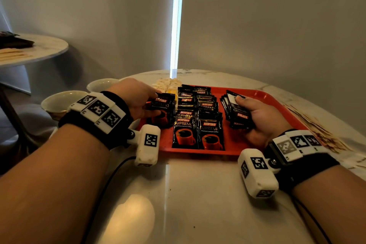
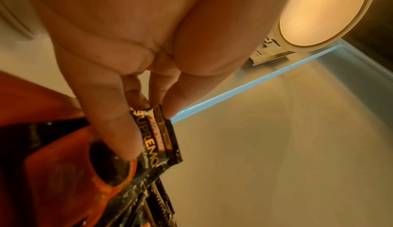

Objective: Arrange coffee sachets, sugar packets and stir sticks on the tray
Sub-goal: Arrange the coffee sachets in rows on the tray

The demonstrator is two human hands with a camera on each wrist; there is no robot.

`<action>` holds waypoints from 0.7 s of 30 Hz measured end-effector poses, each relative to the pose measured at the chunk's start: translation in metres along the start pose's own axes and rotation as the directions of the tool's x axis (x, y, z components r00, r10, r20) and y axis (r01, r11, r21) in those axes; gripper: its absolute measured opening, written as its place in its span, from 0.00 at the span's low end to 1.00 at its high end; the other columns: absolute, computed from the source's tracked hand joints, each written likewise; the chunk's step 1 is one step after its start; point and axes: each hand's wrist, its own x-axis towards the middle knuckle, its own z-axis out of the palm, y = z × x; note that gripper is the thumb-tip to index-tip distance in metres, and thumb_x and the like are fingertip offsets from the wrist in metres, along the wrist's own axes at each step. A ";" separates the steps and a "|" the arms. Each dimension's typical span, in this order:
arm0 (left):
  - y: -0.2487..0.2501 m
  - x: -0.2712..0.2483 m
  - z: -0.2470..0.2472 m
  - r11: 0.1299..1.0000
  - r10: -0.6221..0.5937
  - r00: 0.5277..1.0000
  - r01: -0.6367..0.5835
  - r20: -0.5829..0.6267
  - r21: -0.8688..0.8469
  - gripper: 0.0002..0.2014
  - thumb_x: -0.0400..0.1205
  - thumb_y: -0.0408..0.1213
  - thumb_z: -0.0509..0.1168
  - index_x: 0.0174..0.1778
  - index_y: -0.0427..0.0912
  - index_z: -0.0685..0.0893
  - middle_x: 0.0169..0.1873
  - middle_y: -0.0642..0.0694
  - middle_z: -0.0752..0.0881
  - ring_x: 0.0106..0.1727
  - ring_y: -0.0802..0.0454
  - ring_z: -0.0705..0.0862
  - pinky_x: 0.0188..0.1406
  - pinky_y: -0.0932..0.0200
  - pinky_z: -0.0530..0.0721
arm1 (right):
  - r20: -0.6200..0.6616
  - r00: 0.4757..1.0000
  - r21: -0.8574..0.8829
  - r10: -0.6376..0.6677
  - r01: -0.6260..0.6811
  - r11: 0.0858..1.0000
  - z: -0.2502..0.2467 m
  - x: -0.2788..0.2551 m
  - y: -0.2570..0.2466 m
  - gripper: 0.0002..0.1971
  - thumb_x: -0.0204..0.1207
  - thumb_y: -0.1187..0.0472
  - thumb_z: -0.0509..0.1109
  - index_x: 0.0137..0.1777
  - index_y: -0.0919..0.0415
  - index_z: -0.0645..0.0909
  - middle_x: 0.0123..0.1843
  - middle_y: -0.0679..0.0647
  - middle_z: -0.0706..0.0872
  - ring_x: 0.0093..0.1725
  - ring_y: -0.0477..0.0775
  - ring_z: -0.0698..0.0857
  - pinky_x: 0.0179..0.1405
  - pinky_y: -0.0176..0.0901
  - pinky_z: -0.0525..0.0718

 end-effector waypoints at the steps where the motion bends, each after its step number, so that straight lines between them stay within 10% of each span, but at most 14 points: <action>1: 0.002 -0.002 0.000 1.000 -0.028 1.000 0.028 0.002 0.004 0.10 0.88 0.25 0.59 0.59 0.35 0.84 0.56 0.37 0.86 0.56 0.41 0.87 0.42 0.50 0.91 | 0.000 1.000 0.000 0.002 -0.002 1.000 0.000 0.000 0.000 0.26 0.81 0.62 0.70 0.77 0.70 0.72 0.47 0.62 0.89 0.36 0.59 0.89 0.33 0.51 0.88; 6: 0.006 -0.006 0.001 0.999 -0.027 0.999 0.028 -0.034 0.023 0.08 0.88 0.28 0.61 0.59 0.35 0.83 0.52 0.37 0.85 0.50 0.43 0.88 0.28 0.53 0.91 | 0.004 1.000 0.000 0.004 -0.004 1.000 -0.002 0.001 0.000 0.26 0.81 0.61 0.70 0.77 0.70 0.72 0.50 0.63 0.89 0.38 0.60 0.89 0.32 0.51 0.88; 16: 0.001 0.000 -0.002 0.992 0.120 0.989 -0.115 -0.088 0.060 0.17 0.83 0.28 0.65 0.69 0.32 0.82 0.46 0.43 0.84 0.47 0.47 0.86 0.54 0.45 0.90 | 0.009 1.000 -0.009 -0.009 0.010 1.000 -0.002 0.002 0.001 0.27 0.81 0.61 0.70 0.77 0.70 0.72 0.48 0.62 0.89 0.35 0.59 0.89 0.28 0.49 0.88; 21: 0.005 -0.005 0.008 1.000 -0.011 1.000 0.011 0.005 -0.029 0.07 0.88 0.29 0.60 0.60 0.36 0.79 0.44 0.41 0.78 0.39 0.47 0.80 0.35 0.50 0.88 | 0.010 1.000 -0.016 0.002 -0.001 1.000 -0.003 0.002 0.000 0.26 0.81 0.60 0.70 0.77 0.69 0.72 0.49 0.63 0.90 0.37 0.60 0.90 0.29 0.49 0.88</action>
